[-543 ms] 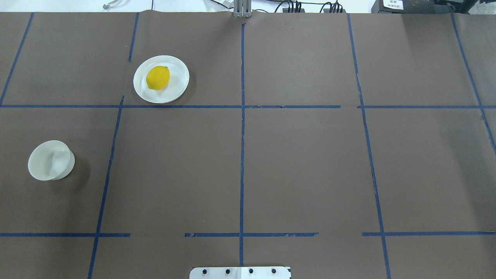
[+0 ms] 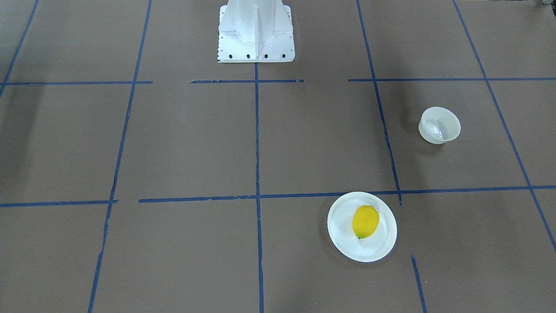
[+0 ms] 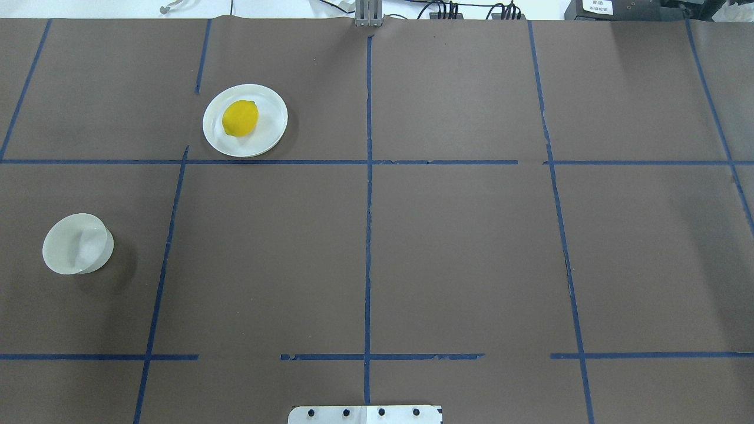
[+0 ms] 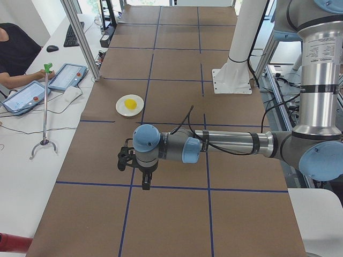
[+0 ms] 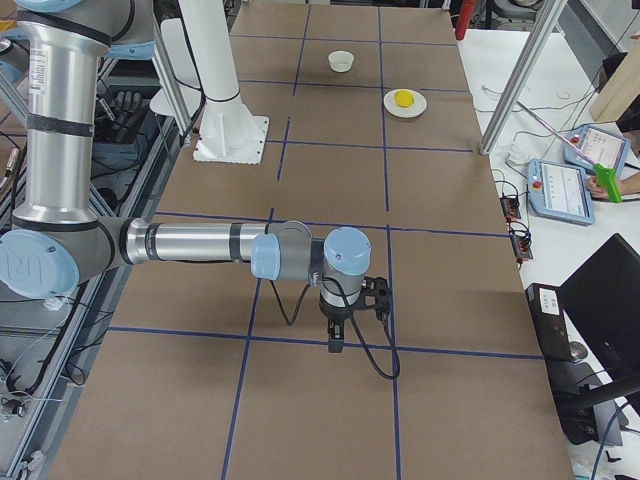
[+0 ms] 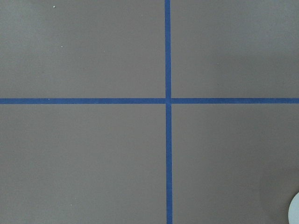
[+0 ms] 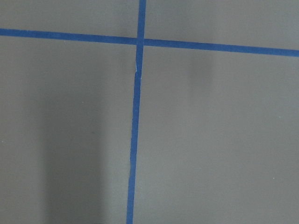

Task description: Move lemon from plate to bowl

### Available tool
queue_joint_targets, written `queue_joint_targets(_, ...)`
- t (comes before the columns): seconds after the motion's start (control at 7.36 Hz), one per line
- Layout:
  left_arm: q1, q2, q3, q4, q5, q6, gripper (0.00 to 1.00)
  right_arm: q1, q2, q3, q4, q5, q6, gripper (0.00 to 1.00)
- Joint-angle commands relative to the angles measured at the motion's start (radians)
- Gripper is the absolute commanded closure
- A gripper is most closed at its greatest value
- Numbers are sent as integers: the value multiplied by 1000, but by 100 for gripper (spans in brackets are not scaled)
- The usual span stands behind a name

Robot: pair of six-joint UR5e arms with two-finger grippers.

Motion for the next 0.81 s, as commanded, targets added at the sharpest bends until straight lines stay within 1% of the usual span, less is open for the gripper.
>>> queue_joint_targets(0.0, 55, -101, -18, 5, -42, -3, 0, 0, 0, 0, 0, 0, 0, 0)
queue_joint_targets(0.14, 100, -103, -62, 7, -51, -5, 0, 0, 0, 0, 0, 0, 0, 0)
queue_joint_targets(0.27, 164, -107, -102, 5, -53, -51, 0, 0, 0, 0, 0, 0, 0, 0)
queue_joint_targets(0.41, 244, -147, -118, 1, -44, -210, 0, 0, 0, 0, 0, 0, 0, 0)
queue_joint_targets(0.54, 331, -202, -116, 2, -29, -327, 0, 0, 0, 0, 0, 0, 0, 0)
queue_joint_targets(0.68, 406, -257, -107, 5, 32, -433, 0, 0, 0, 0, 0, 0, 0, 0)
